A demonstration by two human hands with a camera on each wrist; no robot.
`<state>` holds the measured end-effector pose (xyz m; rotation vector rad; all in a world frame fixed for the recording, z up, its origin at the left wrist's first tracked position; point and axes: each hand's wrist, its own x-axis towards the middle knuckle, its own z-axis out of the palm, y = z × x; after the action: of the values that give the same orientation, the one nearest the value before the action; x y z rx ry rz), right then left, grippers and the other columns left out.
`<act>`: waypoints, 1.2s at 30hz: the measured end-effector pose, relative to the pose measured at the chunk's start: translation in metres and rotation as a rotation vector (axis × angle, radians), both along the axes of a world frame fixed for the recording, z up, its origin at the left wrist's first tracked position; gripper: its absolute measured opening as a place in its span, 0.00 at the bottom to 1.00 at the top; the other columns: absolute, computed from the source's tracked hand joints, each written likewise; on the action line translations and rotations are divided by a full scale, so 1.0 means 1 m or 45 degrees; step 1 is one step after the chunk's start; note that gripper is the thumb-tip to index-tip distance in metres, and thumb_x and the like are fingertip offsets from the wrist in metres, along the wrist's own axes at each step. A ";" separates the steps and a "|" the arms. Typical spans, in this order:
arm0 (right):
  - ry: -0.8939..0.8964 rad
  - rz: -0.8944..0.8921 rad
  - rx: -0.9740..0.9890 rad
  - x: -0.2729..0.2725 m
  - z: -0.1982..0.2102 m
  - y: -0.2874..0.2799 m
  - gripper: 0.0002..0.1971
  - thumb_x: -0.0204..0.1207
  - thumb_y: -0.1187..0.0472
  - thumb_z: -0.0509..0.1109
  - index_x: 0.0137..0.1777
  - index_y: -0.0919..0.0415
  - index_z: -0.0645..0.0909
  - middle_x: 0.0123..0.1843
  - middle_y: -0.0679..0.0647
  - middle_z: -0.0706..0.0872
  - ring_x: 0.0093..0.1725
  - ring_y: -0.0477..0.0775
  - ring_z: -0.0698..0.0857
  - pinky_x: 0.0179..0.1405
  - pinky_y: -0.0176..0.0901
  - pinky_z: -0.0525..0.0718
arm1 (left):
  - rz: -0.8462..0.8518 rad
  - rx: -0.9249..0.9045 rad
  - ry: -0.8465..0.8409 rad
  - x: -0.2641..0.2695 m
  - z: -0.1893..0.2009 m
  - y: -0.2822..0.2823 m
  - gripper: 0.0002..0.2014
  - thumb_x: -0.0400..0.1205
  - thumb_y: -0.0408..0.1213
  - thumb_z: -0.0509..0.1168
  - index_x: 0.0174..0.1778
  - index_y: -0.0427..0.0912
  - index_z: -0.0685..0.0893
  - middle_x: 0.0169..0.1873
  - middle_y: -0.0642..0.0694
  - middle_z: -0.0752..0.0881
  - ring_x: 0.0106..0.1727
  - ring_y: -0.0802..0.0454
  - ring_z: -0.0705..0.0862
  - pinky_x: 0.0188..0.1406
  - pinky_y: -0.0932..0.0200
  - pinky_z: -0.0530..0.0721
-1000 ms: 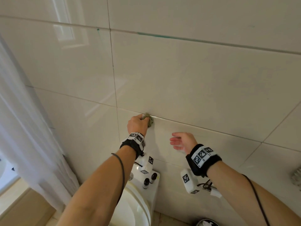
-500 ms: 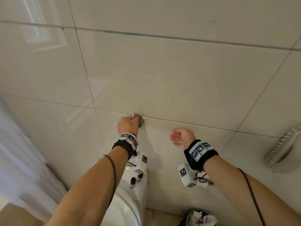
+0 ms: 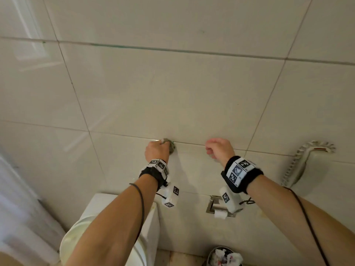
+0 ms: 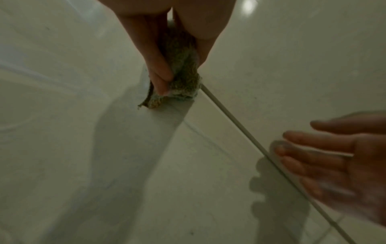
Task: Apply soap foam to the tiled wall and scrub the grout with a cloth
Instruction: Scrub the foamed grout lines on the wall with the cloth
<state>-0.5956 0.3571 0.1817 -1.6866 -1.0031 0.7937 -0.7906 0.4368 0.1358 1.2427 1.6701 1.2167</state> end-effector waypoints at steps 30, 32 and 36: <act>-2.103 -0.046 0.737 -0.046 0.165 0.066 0.36 0.74 0.36 0.67 0.82 0.42 0.63 0.88 0.56 0.52 0.85 0.70 0.49 0.71 0.82 0.54 | 0.262 0.538 0.150 -0.092 0.198 0.012 0.06 0.79 0.47 0.69 0.44 0.51 0.89 0.40 0.45 0.91 0.46 0.41 0.88 0.48 0.51 0.87; -2.094 -0.030 0.793 -0.068 0.172 0.079 0.34 0.75 0.37 0.67 0.81 0.43 0.66 0.88 0.57 0.54 0.85 0.70 0.49 0.72 0.82 0.52 | 0.308 0.560 0.152 -0.114 0.212 0.022 0.08 0.79 0.47 0.68 0.46 0.51 0.90 0.40 0.46 0.91 0.45 0.41 0.87 0.47 0.51 0.86; -2.076 -0.065 0.806 -0.102 0.182 0.098 0.31 0.78 0.37 0.63 0.81 0.41 0.66 0.88 0.57 0.52 0.86 0.70 0.46 0.70 0.86 0.48 | 0.351 0.593 0.135 -0.149 0.235 0.042 0.08 0.81 0.46 0.66 0.45 0.49 0.89 0.38 0.46 0.89 0.44 0.41 0.87 0.45 0.51 0.87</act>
<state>-0.6980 0.4546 0.3639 -1.5276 -1.9110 -1.1423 -0.9394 0.4784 0.3708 1.3969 1.7334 1.8126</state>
